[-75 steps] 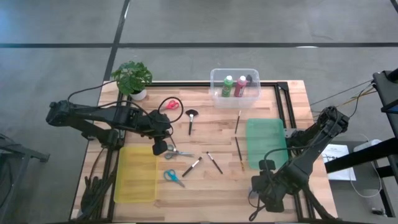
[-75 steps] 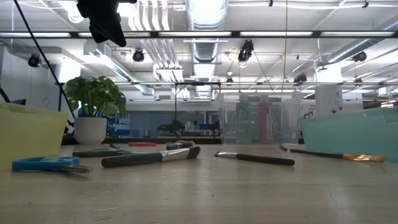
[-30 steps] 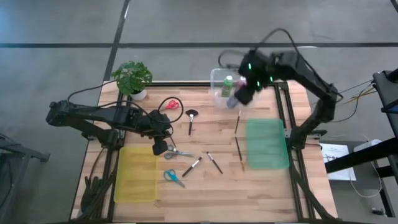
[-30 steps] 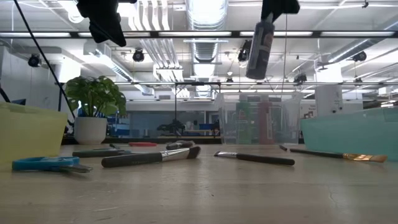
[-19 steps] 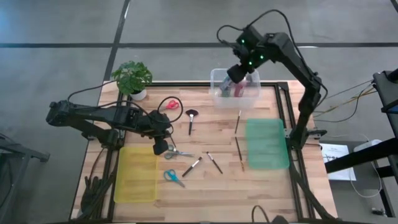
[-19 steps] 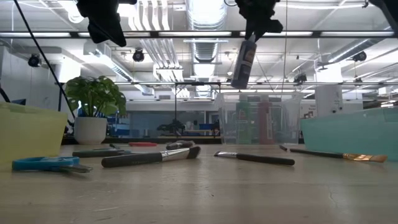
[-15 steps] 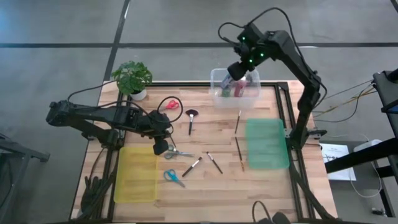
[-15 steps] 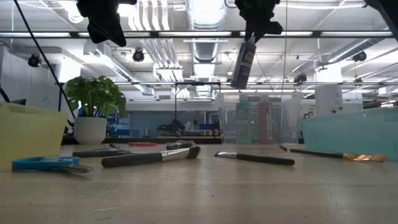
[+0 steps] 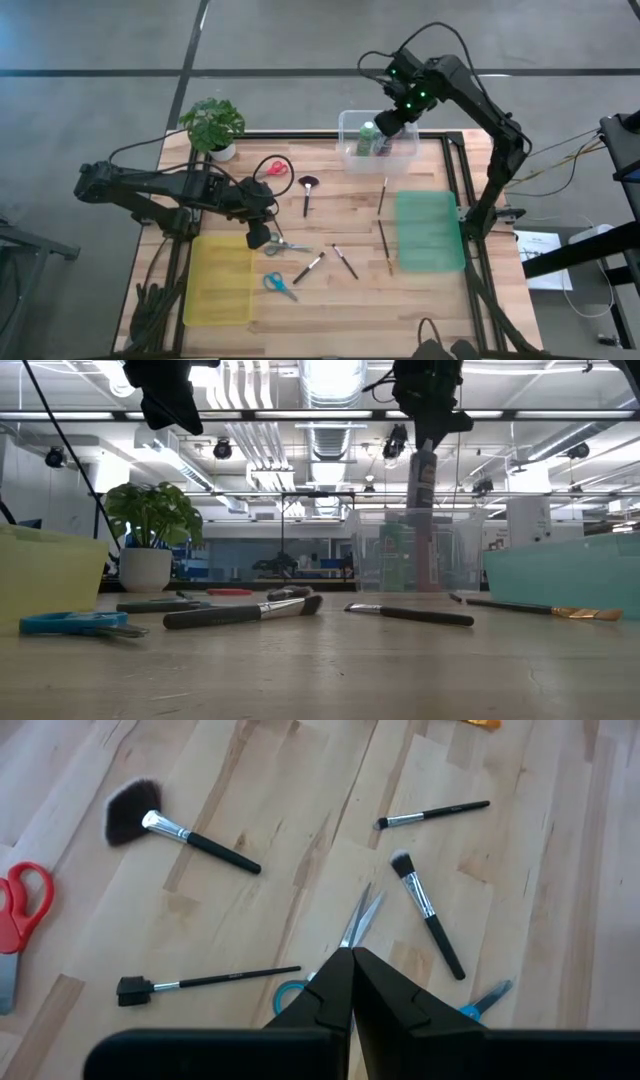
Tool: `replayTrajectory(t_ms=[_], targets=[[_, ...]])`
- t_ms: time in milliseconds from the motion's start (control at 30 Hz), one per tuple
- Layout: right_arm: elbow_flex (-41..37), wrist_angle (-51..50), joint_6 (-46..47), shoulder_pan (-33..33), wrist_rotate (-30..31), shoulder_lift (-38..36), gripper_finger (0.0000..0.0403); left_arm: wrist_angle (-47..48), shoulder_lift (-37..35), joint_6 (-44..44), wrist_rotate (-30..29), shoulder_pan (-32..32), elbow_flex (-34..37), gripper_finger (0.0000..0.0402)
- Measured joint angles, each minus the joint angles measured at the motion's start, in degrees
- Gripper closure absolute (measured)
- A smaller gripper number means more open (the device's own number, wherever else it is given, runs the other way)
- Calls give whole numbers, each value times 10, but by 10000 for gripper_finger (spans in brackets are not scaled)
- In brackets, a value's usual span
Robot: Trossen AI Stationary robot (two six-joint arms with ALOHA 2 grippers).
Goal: Pick & Place Paint Supplies
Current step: Put the blue paint bottle into the transparent bin
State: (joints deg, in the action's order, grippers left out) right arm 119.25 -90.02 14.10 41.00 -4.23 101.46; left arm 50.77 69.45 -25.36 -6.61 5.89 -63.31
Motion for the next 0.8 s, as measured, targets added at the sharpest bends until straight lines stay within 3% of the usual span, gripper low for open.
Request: replayTrajectory(t_ms=[333,800], targets=[[-82,14,-5,5,20,-1,288,-2,0,8,-9,0,0,384],[-180,100,54,11,16,-1,288,-4,0,14,-13,0,0,384]])
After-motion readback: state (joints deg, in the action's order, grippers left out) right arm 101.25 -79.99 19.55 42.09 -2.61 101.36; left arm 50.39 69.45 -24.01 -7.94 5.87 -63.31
